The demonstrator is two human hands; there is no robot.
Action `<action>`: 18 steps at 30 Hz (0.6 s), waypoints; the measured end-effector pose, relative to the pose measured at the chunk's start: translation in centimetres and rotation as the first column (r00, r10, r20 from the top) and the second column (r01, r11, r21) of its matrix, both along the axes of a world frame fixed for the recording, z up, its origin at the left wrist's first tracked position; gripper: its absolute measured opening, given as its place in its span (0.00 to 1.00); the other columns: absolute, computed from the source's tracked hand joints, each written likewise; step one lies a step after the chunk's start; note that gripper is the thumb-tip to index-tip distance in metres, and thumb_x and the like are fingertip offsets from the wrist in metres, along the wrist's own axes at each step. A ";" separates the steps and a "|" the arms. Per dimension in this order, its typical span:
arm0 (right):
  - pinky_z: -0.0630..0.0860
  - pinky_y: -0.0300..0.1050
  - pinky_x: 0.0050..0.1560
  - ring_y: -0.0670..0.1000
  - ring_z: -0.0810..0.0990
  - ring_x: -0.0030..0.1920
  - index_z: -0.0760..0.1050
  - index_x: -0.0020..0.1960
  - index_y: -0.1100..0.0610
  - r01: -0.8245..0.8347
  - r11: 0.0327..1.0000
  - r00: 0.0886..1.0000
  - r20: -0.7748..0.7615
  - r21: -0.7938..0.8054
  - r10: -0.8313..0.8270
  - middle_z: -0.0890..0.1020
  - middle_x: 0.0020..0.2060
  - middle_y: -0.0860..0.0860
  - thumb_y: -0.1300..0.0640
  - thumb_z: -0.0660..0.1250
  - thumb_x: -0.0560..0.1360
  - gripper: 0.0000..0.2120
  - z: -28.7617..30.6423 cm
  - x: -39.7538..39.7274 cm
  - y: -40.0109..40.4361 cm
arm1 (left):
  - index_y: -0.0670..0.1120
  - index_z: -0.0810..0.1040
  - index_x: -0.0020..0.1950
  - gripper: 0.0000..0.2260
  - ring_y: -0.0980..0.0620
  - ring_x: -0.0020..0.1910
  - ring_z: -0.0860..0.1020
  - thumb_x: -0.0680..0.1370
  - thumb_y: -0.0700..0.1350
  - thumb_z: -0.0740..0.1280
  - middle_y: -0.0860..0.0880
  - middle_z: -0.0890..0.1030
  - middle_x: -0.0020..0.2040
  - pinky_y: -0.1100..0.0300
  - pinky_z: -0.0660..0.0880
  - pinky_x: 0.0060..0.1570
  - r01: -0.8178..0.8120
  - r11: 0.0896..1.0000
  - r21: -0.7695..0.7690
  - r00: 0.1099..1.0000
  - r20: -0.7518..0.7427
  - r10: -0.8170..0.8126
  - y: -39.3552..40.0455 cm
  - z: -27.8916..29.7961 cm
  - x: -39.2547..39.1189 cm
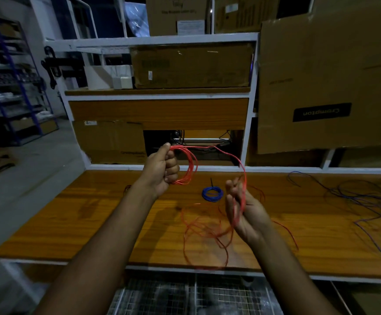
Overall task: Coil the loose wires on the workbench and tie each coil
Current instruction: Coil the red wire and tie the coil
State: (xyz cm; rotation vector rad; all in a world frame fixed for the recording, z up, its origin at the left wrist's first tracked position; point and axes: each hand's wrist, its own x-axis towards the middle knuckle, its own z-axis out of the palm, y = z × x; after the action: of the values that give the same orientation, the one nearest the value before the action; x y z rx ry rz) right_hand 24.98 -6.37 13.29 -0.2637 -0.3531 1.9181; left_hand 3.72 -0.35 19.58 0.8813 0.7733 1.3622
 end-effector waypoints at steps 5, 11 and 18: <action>0.79 0.41 0.24 0.49 0.81 0.27 0.75 0.54 0.59 -0.156 0.987 0.972 0.173 -0.021 0.158 0.83 0.44 0.60 0.58 0.68 0.76 0.09 -0.6 -2.0 -1.8 | 0.49 0.63 0.34 0.20 0.58 0.18 0.55 0.85 0.51 0.54 0.55 0.58 0.22 0.66 0.52 0.19 -0.069 0.997 0.014 0.997 -0.013 0.070 0.1 -0.4 1.2; 0.81 0.53 0.52 0.53 0.81 0.45 0.80 0.46 0.58 -0.259 0.878 0.911 0.405 0.403 0.083 0.79 0.45 0.56 0.59 0.69 0.74 0.03 2.2 -1.6 -2.4 | 0.49 0.63 0.35 0.19 0.58 0.18 0.55 0.86 0.51 0.54 0.55 0.59 0.22 0.68 0.53 0.18 -0.145 0.989 -0.001 0.989 -0.019 0.145 0.7 -1.3 0.9; 0.77 0.37 0.36 0.46 0.75 0.37 0.77 0.51 0.58 0.193 0.980 0.976 0.089 0.048 -0.197 0.76 0.39 0.52 0.58 0.64 0.76 0.06 1.3 -0.5 -0.3 | 0.50 0.63 0.34 0.19 0.58 0.19 0.55 0.85 0.52 0.54 0.55 0.58 0.22 0.67 0.52 0.19 -0.066 0.998 0.002 0.997 0.035 0.066 0.4 -1.2 0.8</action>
State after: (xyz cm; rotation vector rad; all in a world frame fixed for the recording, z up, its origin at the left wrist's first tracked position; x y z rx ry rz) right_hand 24.49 -6.72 14.59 -0.3505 -0.4115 1.7077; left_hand 4.55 0.06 18.35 0.8389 0.7798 1.4336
